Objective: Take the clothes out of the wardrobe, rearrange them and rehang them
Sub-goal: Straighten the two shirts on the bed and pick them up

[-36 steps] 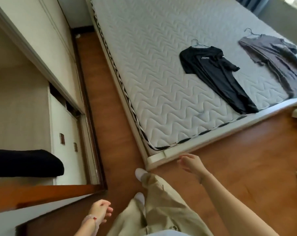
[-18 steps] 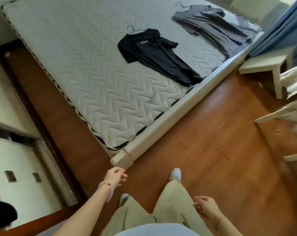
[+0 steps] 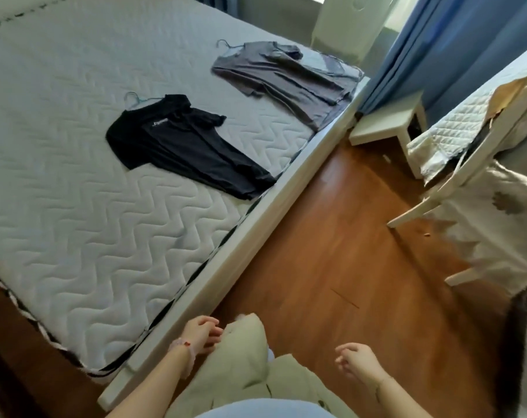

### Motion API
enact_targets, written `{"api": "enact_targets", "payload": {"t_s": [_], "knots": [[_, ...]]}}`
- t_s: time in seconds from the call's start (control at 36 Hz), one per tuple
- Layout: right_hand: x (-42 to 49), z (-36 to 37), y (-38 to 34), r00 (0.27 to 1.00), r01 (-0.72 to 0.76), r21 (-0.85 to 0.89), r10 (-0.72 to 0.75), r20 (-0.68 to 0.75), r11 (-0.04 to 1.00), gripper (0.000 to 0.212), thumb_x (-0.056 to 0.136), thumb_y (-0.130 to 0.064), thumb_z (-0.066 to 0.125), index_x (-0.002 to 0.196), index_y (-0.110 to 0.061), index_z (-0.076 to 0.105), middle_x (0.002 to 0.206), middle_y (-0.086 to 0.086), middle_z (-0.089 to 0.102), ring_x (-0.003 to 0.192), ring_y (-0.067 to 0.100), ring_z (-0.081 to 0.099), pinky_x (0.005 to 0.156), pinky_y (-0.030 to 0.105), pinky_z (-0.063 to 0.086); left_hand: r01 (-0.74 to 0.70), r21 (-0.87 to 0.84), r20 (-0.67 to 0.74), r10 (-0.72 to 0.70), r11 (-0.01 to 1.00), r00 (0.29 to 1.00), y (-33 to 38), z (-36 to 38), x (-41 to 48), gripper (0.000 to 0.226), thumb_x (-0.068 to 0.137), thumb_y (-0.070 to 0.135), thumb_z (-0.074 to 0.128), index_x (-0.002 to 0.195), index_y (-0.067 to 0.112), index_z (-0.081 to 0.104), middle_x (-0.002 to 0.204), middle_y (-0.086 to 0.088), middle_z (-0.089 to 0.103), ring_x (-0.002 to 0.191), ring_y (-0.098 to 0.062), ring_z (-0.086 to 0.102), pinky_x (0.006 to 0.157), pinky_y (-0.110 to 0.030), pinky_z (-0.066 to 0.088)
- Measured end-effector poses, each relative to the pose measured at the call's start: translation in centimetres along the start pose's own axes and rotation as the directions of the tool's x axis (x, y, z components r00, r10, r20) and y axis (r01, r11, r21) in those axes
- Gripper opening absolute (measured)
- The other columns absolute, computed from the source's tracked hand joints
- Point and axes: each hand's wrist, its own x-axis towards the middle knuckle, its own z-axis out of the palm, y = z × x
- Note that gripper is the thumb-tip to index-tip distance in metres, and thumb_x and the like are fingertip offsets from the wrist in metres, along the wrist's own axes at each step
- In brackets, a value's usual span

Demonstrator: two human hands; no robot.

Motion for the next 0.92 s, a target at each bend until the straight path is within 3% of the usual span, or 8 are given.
{"api": "enact_targets", "payload": {"t_s": [0.17, 0.33, 0.42, 0.5, 0.56, 0.67, 0.75, 0.92], "knots": [[4.2, -1.0, -9.9, 0.995, 0.096, -0.022, -0.096, 0.04, 0.995, 0.026, 0.09, 0.003, 0.036, 0.092, -0.002, 0.061, 0.066, 0.01, 0.061, 0.047, 0.013, 0.052, 0.037, 0.018, 0.038, 0.142, -0.094, -0.073, -0.15, 0.985, 0.986, 1.6, -1.9, 6.5, 0.018, 0.094, 0.01, 0.044, 0.097, 0.006, 0.061, 0.085, -0.014, 0.066, 0.07, -0.025, 0.058, 0.056, -0.027, 0.042], [9.1, -2.5, -21.7, 0.979, 0.198, -0.117, -0.19, 0.074, 0.973, 0.025, 0.091, 0.0, 0.039, 0.093, -0.006, 0.063, 0.07, 0.008, 0.066, 0.056, 0.014, 0.058, 0.046, 0.019, 0.044, 0.242, -0.191, -0.124, -0.268, 0.951, 0.955, 5.8, -2.8, 12.0, 0.018, 0.092, 0.011, 0.051, 0.093, -0.003, 0.062, 0.079, -0.016, 0.065, 0.063, -0.027, 0.054, 0.06, -0.029, 0.042], [11.2, -3.2, -27.5, 0.978, 0.199, -0.191, -0.182, 0.104, 0.961, 0.025, 0.089, -0.001, 0.039, 0.091, -0.007, 0.064, 0.072, 0.008, 0.066, 0.057, 0.014, 0.058, 0.046, 0.021, 0.043, 0.283, -0.175, -0.148, -0.31, 0.943, 0.939, 8.9, -2.5, 13.7, 0.016, 0.089, 0.003, 0.049, 0.076, -0.003, 0.057, 0.066, -0.014, 0.062, 0.058, -0.025, 0.052, 0.058, -0.026, 0.038], [13.7, -3.4, -33.2, 0.974, 0.216, -0.194, -0.197, 0.113, 0.957, 0.025, 0.088, 0.0, 0.04, 0.092, -0.005, 0.064, 0.069, 0.008, 0.066, 0.054, 0.014, 0.056, 0.046, 0.021, 0.041, 0.244, -0.187, -0.163, -0.275, 0.952, 0.947, 13.5, -1.6, 14.4, 0.031, 0.09, 0.0, 0.043, 0.06, 0.007, 0.048, 0.059, -0.011, 0.052, 0.041, -0.019, 0.043, 0.046, -0.018, 0.029], [15.0, -3.4, -37.1, 0.968, 0.241, -0.176, -0.222, 0.121, 0.955, 0.024, 0.088, 0.0, 0.041, 0.092, -0.006, 0.064, 0.069, 0.008, 0.066, 0.054, 0.014, 0.055, 0.049, 0.022, 0.042, 0.214, -0.196, -0.142, -0.243, 0.957, 0.96, 16.6, -1.2, 14.8, 0.033, 0.094, 0.004, 0.037, 0.065, 0.01, 0.051, 0.063, -0.011, 0.051, 0.041, -0.017, 0.04, 0.039, -0.015, 0.026], [16.9, -3.5, -42.9, 0.959, 0.269, -0.161, -0.249, 0.134, 0.95, 0.025, 0.088, 0.002, 0.041, 0.09, -0.008, 0.064, 0.069, 0.009, 0.065, 0.05, 0.012, 0.054, 0.053, 0.024, 0.044, 0.184, -0.201, -0.143, -0.215, 0.962, 0.966, 23.1, -1.0, 16.0, 0.028, 0.096, 0.009, 0.04, 0.07, 0.006, 0.052, 0.055, -0.009, 0.054, 0.046, -0.019, 0.042, 0.042, -0.019, 0.029], [18.7, -3.9, -45.5, 0.957, 0.275, -0.204, -0.246, 0.156, 0.94, 0.026, 0.088, 0.003, 0.042, 0.088, -0.01, 0.064, 0.07, 0.009, 0.065, 0.045, 0.008, 0.053, 0.047, 0.02, 0.043, 0.102, -0.237, -0.141, -0.138, 0.966, 0.98, 29.0, -0.7, 16.9, 0.018, 0.095, 0.006, 0.041, 0.089, 0.003, 0.057, 0.069, -0.01, 0.057, 0.054, -0.018, 0.048, 0.042, -0.02, 0.034], [22.6, -6.0, -49.8, 0.967, 0.202, -0.334, -0.133, 0.218, 0.921, 0.024, 0.088, 0.002, 0.04, 0.09, -0.004, 0.063, 0.071, 0.01, 0.062, 0.061, 0.02, 0.055, 0.049, 0.02, 0.041, -0.109, -0.381, -0.193, 0.037, 0.918, 0.981, 40.3, 0.8, 17.9, 0.016, 0.096, 0.005, 0.041, 0.091, 0.008, 0.056, 0.079, -0.009, 0.061, 0.067, -0.018, 0.055, 0.059, -0.026, 0.042]]}}
